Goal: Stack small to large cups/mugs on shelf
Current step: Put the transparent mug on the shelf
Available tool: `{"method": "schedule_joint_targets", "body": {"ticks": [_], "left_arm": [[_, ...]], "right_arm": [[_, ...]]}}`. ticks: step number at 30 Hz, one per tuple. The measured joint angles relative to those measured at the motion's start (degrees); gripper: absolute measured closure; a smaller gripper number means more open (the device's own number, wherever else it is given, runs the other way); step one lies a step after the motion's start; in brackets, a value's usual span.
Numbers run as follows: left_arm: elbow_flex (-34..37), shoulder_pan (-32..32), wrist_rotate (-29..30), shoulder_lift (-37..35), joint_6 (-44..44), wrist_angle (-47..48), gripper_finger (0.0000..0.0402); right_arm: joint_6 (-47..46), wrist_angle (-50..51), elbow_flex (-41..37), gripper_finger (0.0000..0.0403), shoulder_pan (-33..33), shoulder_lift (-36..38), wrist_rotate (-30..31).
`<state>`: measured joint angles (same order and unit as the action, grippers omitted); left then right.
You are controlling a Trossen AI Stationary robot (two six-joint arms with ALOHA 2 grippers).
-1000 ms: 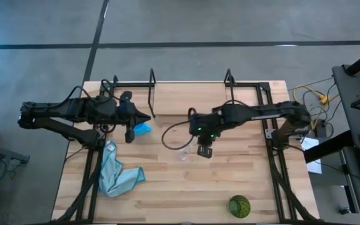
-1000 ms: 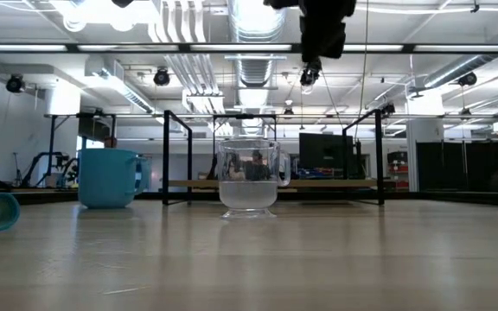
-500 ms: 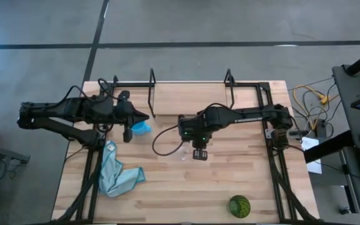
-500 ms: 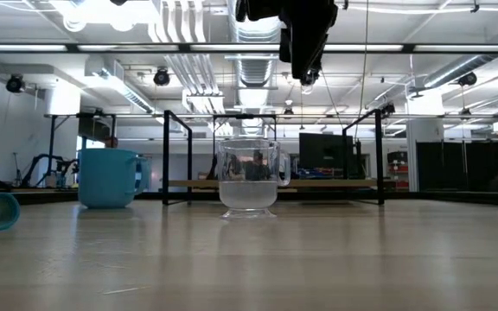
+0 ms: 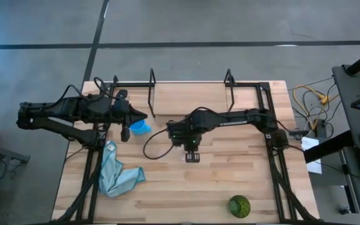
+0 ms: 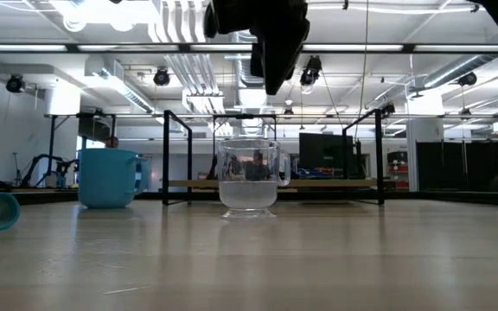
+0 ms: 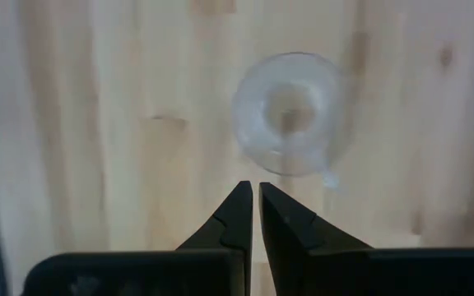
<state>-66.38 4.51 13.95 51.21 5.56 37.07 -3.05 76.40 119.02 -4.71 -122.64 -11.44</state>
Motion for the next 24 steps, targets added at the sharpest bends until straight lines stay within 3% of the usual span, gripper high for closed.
{"method": "schedule_joint_targets", "body": {"ticks": [6,24], "left_arm": [[0.0,0.0,0.0,0.2,0.0,0.0,0.0394],[0.0,0.0,0.0,0.3,0.0,0.0,0.0394]], "right_arm": [[0.5,0.2,0.3,0.0382,-0.1,-3.7,-8.0],[7.7,-6.3,-0.5,0.0383,-0.6,-3.9,-5.9]]}}
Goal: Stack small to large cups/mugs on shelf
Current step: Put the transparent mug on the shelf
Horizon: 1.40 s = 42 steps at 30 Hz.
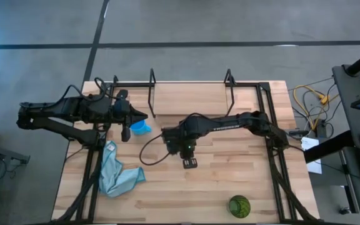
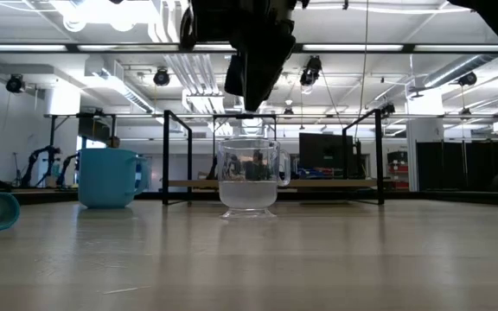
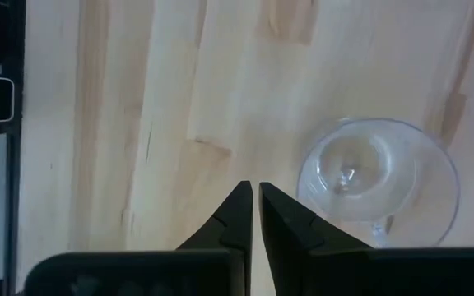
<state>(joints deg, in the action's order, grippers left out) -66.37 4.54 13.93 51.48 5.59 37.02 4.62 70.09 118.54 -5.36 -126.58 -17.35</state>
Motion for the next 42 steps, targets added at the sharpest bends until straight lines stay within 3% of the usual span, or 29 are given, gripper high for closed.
{"method": "schedule_joint_targets", "body": {"ticks": [10,23,35,42], "left_arm": [[0.0,0.0,0.0,0.0,0.0,-0.1,0.0394],[0.0,0.0,0.0,0.0,0.0,-0.1,0.0394],[0.0,0.0,0.0,0.0,0.0,-0.1,0.0394],[0.0,0.0,0.0,0.3,0.0,0.0,0.0394]], "right_arm": [[0.3,-2.0,-3.8,0.0383,0.0,0.0,5.3],[-2.3,-1.8,-2.9,0.0382,1.1,0.0,5.4],[-3.4,-0.3,-1.6,0.0319,3.0,0.1,4.8],[-3.7,-0.6,-1.7,0.0316,0.5,-0.5,2.9]]}}
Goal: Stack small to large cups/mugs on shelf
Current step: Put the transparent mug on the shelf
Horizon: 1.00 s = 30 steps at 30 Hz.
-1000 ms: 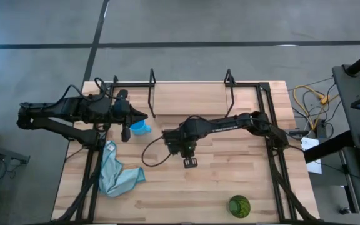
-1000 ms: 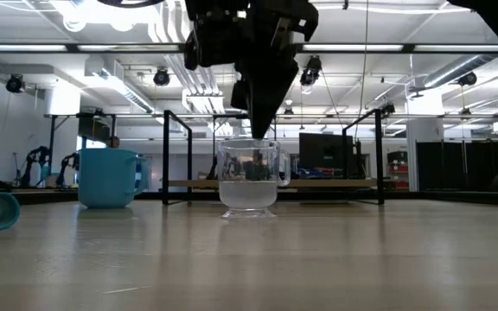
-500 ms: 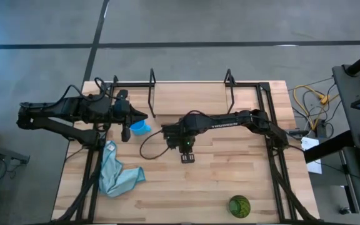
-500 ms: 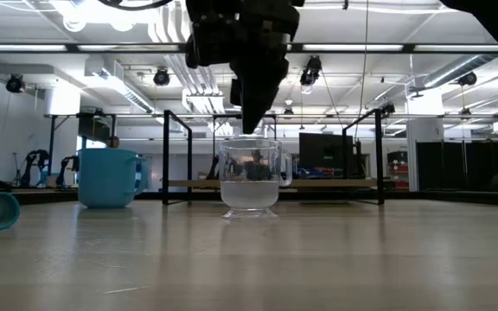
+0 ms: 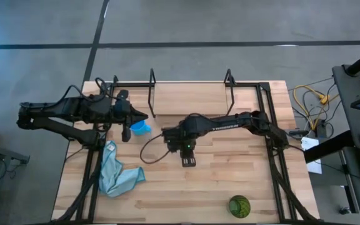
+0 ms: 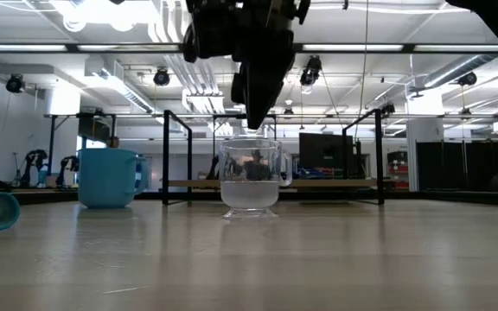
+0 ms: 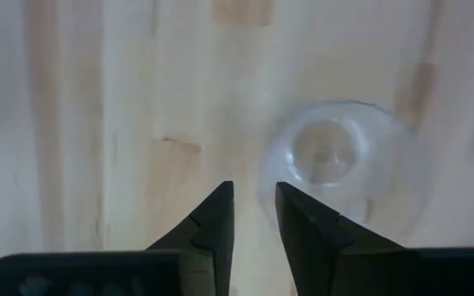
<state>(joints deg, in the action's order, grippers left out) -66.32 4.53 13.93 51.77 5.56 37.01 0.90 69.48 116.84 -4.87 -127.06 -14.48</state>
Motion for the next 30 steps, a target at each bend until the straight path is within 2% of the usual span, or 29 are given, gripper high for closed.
{"method": "schedule_joint_targets", "body": {"ticks": [4,9,19,24,30], "left_arm": [[0.0,0.0,0.0,0.0,0.0,-0.1,0.0394],[0.0,0.0,0.0,0.0,0.0,-0.1,0.0394],[0.0,0.0,0.0,0.1,0.0,-0.1,0.0394],[0.0,0.0,0.0,0.2,0.0,-0.1,0.0394],[0.0,0.0,0.0,0.4,0.0,-0.1,0.0394]], "right_arm": [[0.1,-0.4,0.0,0.0316,-0.9,-1.5,0.3],[-1.1,-1.4,-0.1,0.0326,-1.2,-2.2,5.6],[-3.6,-1.7,2.0,0.0334,-1.2,-0.5,5.8],[-3.0,-1.7,3.4,0.0328,-1.0,-0.1,9.7],[-4.8,-1.5,3.6,0.0332,-0.8,-0.2,10.8]]}}
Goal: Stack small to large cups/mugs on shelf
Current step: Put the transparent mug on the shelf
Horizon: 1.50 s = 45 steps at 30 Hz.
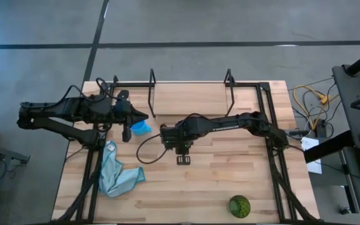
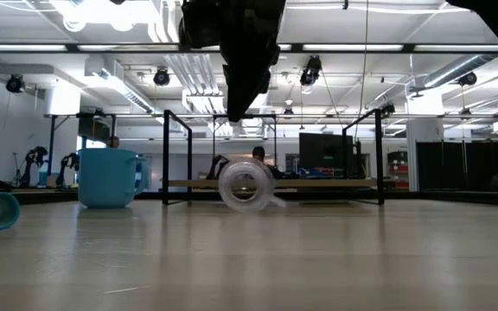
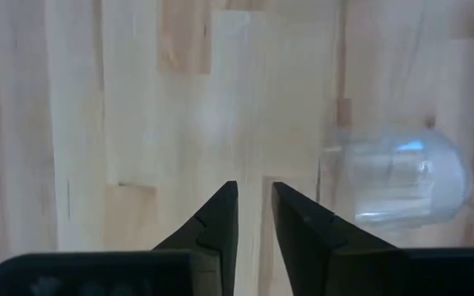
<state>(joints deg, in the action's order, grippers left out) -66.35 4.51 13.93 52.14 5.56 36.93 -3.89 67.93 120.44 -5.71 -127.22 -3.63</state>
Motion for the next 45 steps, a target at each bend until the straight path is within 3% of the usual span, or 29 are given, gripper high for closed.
{"method": "schedule_joint_targets", "body": {"ticks": [9,17,22,27,34,45], "left_arm": [[0.1,0.0,2.6,2.6,1.0,0.0,0.0394],[0.1,0.0,3.2,9.2,4.8,0.0,0.0394],[0.1,0.1,3.4,13.3,9.1,0.0,0.0394],[0.1,0.1,7.7,16.8,9.1,0.0,0.0394],[0.1,0.2,8.5,16.7,8.7,-0.3,0.0394],[0.1,0.2,10.4,10.1,7.0,-0.1,0.0394]], "right_arm": [[-2.3,3.3,-0.7,0.0331,0.0,0.0,9.6],[-6.6,12.2,-0.7,0.0335,-0.2,0.0,9.8],[-8.2,11.4,-0.7,0.0335,-0.9,0.0,10.9],[-9.9,10.9,-0.7,0.0335,-1.9,0.0,14.3],[-16.5,8.8,-3.2,0.0335,-3.8,0.0,15.3],[-25.2,5.8,-6.7,0.0335,-11.4,-0.1,36.4]]}}
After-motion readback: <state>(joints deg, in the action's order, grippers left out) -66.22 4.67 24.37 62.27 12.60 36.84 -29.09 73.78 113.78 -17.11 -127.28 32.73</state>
